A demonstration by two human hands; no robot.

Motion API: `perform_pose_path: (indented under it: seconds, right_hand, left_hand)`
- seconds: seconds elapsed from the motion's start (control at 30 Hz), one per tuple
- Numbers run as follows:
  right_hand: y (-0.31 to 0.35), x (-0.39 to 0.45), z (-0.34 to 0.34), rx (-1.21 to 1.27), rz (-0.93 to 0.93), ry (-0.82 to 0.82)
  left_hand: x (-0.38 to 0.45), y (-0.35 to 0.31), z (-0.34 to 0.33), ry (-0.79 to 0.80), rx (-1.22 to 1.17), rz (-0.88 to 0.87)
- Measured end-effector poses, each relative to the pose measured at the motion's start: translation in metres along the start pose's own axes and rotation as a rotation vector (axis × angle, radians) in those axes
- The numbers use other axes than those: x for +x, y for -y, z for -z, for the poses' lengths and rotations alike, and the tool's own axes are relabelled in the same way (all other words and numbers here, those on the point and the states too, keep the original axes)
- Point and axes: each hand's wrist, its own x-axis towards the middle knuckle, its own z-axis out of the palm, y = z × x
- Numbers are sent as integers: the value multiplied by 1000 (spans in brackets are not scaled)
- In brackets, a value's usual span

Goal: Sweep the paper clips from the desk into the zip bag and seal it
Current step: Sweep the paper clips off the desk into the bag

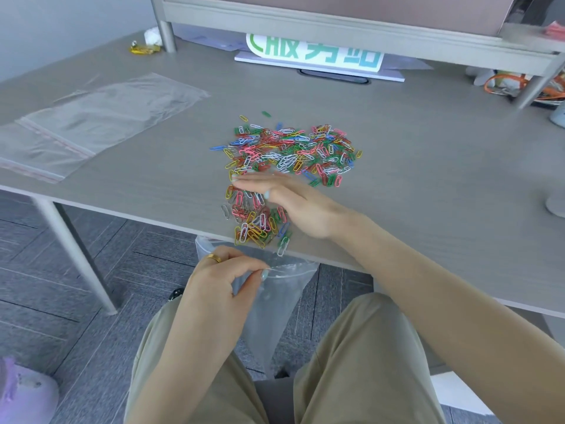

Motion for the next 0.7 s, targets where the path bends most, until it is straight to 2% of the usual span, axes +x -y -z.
perform_pose_path:
  seconds: [0.2, 0.7]
  right_hand:
    - [4, 27, -6, -65, 45, 158]
    - [-11, -28, -4, -100, 138, 128]
  left_hand:
    - [3, 1, 3, -12, 4, -11]
    - [4, -5, -1, 0, 20, 3]
